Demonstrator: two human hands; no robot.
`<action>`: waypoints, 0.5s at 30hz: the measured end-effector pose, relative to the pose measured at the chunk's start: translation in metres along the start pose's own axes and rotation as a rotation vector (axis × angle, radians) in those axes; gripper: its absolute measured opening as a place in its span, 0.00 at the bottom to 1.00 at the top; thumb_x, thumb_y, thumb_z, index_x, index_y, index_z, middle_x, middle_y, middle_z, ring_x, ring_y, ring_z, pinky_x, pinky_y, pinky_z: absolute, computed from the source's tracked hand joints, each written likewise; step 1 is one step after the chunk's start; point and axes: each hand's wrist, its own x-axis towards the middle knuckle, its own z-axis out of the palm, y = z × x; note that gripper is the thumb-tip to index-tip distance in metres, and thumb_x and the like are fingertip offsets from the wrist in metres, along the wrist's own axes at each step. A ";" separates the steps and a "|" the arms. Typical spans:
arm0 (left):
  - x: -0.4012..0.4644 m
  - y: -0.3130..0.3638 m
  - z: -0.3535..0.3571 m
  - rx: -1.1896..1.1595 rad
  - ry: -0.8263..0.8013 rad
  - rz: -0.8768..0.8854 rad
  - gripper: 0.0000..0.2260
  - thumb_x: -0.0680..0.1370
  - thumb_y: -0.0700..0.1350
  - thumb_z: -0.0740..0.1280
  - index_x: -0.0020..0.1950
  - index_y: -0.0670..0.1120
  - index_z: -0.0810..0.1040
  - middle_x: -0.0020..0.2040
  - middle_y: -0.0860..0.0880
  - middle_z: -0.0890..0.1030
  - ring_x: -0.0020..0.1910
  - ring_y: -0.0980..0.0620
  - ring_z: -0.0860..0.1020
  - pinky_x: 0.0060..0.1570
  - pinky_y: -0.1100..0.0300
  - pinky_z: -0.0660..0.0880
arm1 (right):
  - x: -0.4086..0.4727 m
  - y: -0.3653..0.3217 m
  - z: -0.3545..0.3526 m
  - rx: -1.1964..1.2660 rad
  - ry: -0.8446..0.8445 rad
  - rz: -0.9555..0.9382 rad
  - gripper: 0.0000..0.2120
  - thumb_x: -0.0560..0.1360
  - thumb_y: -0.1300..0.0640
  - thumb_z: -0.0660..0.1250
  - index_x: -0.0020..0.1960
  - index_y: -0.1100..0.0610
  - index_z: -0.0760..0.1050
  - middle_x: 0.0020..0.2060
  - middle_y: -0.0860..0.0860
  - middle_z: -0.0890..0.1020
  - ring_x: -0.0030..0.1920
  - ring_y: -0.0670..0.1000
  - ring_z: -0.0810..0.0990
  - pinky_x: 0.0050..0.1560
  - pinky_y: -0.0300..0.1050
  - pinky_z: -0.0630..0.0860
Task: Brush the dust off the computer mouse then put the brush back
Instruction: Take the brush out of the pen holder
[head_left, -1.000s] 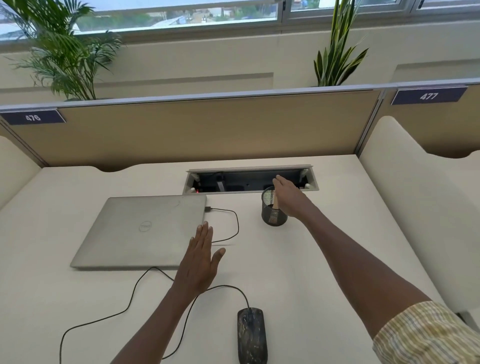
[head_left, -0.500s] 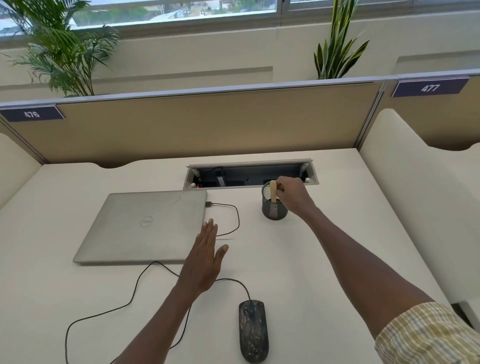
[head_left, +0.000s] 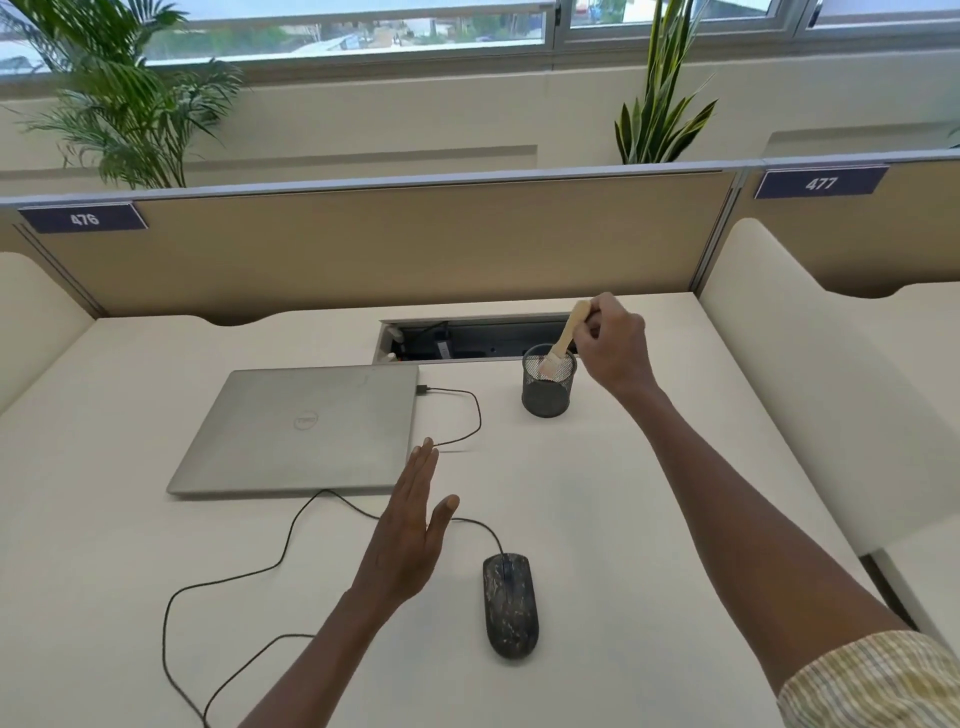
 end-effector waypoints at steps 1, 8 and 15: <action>-0.007 -0.002 0.001 -0.013 -0.001 -0.003 0.33 0.82 0.65 0.49 0.83 0.49 0.53 0.83 0.57 0.52 0.81 0.61 0.49 0.77 0.68 0.50 | -0.006 -0.004 -0.005 0.012 0.018 -0.008 0.02 0.75 0.65 0.65 0.45 0.63 0.73 0.32 0.57 0.82 0.34 0.61 0.77 0.38 0.53 0.76; -0.057 -0.005 0.011 -0.095 -0.212 -0.112 0.51 0.70 0.78 0.59 0.83 0.51 0.44 0.82 0.59 0.46 0.81 0.63 0.45 0.79 0.60 0.50 | -0.068 -0.032 -0.025 0.144 0.083 0.057 0.13 0.74 0.63 0.66 0.57 0.58 0.73 0.40 0.56 0.84 0.38 0.54 0.82 0.38 0.31 0.72; -0.076 -0.001 0.033 -0.033 -0.450 -0.154 0.73 0.52 0.73 0.79 0.82 0.49 0.39 0.82 0.56 0.40 0.81 0.58 0.38 0.80 0.57 0.47 | -0.122 -0.051 -0.042 0.140 0.051 0.107 0.15 0.75 0.66 0.67 0.62 0.59 0.75 0.32 0.52 0.83 0.35 0.55 0.84 0.42 0.40 0.78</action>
